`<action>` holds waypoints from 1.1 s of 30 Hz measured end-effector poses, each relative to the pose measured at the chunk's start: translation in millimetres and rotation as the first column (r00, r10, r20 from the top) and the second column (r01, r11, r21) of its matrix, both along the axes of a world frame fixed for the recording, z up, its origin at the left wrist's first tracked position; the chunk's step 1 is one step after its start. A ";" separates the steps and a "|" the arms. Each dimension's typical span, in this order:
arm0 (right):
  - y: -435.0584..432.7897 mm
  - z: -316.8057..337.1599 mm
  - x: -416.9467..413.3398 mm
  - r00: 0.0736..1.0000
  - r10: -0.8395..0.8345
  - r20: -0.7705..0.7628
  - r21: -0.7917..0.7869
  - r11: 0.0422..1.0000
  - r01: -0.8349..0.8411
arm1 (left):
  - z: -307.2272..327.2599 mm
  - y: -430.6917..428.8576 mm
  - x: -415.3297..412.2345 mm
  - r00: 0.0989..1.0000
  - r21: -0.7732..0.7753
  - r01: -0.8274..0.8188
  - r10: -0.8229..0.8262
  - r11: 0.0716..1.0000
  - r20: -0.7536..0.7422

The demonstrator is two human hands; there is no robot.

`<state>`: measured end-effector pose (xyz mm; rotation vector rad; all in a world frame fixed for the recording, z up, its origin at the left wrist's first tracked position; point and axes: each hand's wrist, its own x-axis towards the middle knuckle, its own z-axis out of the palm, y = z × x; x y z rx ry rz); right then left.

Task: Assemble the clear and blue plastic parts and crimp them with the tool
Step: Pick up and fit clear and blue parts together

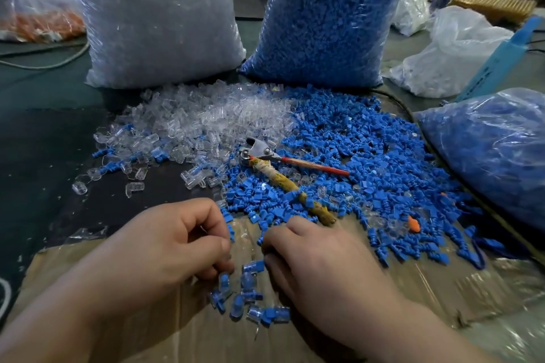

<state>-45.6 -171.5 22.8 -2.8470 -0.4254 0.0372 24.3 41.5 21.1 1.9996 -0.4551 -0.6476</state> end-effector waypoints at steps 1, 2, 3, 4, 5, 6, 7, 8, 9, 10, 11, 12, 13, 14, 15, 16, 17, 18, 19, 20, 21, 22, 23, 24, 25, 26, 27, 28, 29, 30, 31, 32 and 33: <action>0.8 0.2 4.8 1.000 0.000 0.008 -0.009 1.000 0.000 | 0.1 0.1 -0.7 1.000 -0.008 0.009 -0.009 1.000 -0.005; 2.4 -0.1 10.4 1.000 0.003 0.018 -0.028 1.000 -0.003 | 0.3 -0.1 -1.4 1.000 -0.010 0.024 -0.024 1.000 -0.006; 4.5 -0.6 17.0 1.000 0.008 0.029 -0.041 0.999 -0.006 | 0.5 -0.9 -2.3 0.999 -0.007 0.043 -0.043 0.999 0.000; 7.1 -1.3 23.5 0.999 0.014 0.036 -0.047 0.999 -0.013 | 1.3 -1.6 -3.2 0.999 -0.009 0.051 -0.051 0.999 -0.001; 9.9 -1.7 30.5 0.999 0.022 0.037 -0.055 0.998 -0.019 | 0.4 -2.2 -3.3 0.999 -0.022 0.037 -0.037 0.999 -0.002; 11.9 -1.4 37.5 0.999 0.028 0.039 -0.060 0.998 -0.026 | 0.2 -2.6 -2.9 1.000 -0.042 0.003 -0.004 0.999 -0.020; 14.0 -1.0 44.0 0.999 0.033 0.038 -0.059 0.998 -0.031 | -1.1 -2.8 -2.9 0.999 -0.059 -0.031 0.029 0.998 -0.032; 16.0 -0.7 49.4 0.999 0.034 0.032 -0.054 0.998 -0.032 | -2.0 -2.5 -2.6 0.996 -0.080 -0.075 0.070 0.994 -0.061; 17.5 -1.0 53.4 0.999 0.028 0.025 -0.046 0.999 -0.027 | -2.7 -2.6 -2.6 0.991 -0.109 -0.116 0.108 0.987 -0.079; 18.5 -2.0 56.0 1.000 0.018 0.022 -0.034 0.999 -0.017 | -1.5 -3.3 -2.4 0.984 -0.132 -0.170 0.159 0.977 -0.085; 19.2 -3.6 57.1 1.000 0.002 0.028 -0.022 1.000 -0.002 | -2.0 -2.7 -1.6 0.974 -0.161 -0.222 0.210 0.962 -0.086; 19.6 -5.7 57.4 0.999 -0.016 0.041 -0.011 1.000 0.017 | -1.2 -2.4 -0.9 0.954 -0.188 -0.298 0.282 0.936 -0.106; 19.4 -7.9 57.0 0.998 -0.034 0.059 -0.001 0.999 0.034 | -2.3 -0.8 0.5 0.933 -0.207 -0.358 0.343 0.910 -0.107; 19.0 -9.8 56.5 0.996 -0.049 0.075 0.012 0.999 0.048 | -1.7 0.0 1.7 0.917 -0.214 -0.400 0.388 0.891 -0.093; 18.4 -10.9 55.9 0.995 -0.057 0.083 0.023 0.998 0.056 | -2.7 0.8 3.5 0.906 -0.219 -0.422 0.418 0.880 -0.068; 17.4 -11.0 55.9 0.995 -0.058 0.084 0.032 0.998 0.056 | -1.6 -0.4 4.1 0.893 -0.217 -0.447 0.446 0.868 -0.058; 16.5 -10.0 56.0 0.995 -0.053 0.080 0.040 0.998 0.050 | -0.9 -2.7 3.8 0.886 -0.212 -0.462 0.459 0.861 -0.064; 15.7 -8.7 55.8 0.996 -0.043 0.075 0.051 0.998 0.039 | 0.7 -6.0 2.0 0.875 -0.206 -0.483 0.472 0.851 -0.105; 14.9 -7.0 55.4 0.997 -0.032 0.071 0.067 0.997 0.027 | 1.5 -10.1 -0.3 0.863 -0.215 -0.504 0.476 0.837 -0.169; 13.7 -5.3 54.7 0.997 -0.023 0.069 0.091 0.996 0.017 | 2.1 -13.8 -2.5 0.845 -0.222 -0.528 0.481 0.820 -0.232; 12.2 -3.4 53.7 0.997 -0.020 0.072 0.128 0.992 0.011 | 0.6 -16.7 -4.5 0.831 -0.234 -0.544 0.482 0.806 -0.277; 10.7 -2.0 52.6 0.996 -0.027 0.084 0.181 0.983 0.011 | -0.2 -19.5 -5.9 0.817 -0.238 -0.563 0.488 0.792 -0.306; 8.9 -0.6 51.0 0.993 -0.047 0.105 0.254 0.967 0.019 | -2.2 -20.7 -6.0 0.807 -0.249 -0.575 0.490 0.779 -0.329; 7.4 1.1 49.3 0.990 -0.078 0.118 0.348 0.937 0.032 | -3.1 -21.8 -6.1 0.793 -0.266 -0.591 0.490 0.761 -0.361; 6.1 2.5 48.6 0.988 -0.111 0.107 0.457 0.888 0.050 | -4.3 -22.5 -5.5 0.785 -0.293 -0.601 0.481 0.743 -0.391; 5.4 3.9 47.7 0.988 -0.136 0.070 0.564 0.823 0.073 | -2.8 -24.0 -6.2 0.781 -0.316 -0.606 0.470 0.730 -0.412; 4.8 4.4 47.5 0.989 -0.148 0.010 0.654 0.749 0.105 | -3.1 -25.1 -5.8 0.787 -0.338 -0.599 0.455 0.726 -0.417; 4.3 3.7 48.1 0.987 -0.144 -0.066 0.720 0.678 0.147 | -2.2 -27.4 -6.1 0.793 -0.350 -0.591 0.444 0.727 -0.417; 3.5 3.2 49.1 0.982 -0.129 -0.140 0.758 0.623 0.190 | -3.1 -28.3 -5.9 0.801 -0.363 -0.583 0.439 0.727 -0.408; 2.8 2.7 50.6 0.973 -0.114 -0.201 0.776 0.587 0.229 | -4.1 -29.3 -5.3 0.805 -0.368 -0.580 0.443 0.727 -0.394; 2.6 2.4 52.3 0.963 -0.104 -0.248 0.785 0.561 0.263 | -6.5 -29.5 -3.8 0.807 -0.372 -0.582 0.460 0.723 -0.370; 3.0 3.0 54.1 0.954 -0.095 -0.285 0.797 0.529 0.290 | -8.4 -29.3 -2.0 0.809 -0.370 -0.584 0.481 0.723 -0.336; 3.7 4.0 55.4 0.945 -0.082 -0.316 0.813 0.490 0.314 | -9.8 -28.7 -0.8 0.814 -0.373 -0.580 0.497 0.724 -0.302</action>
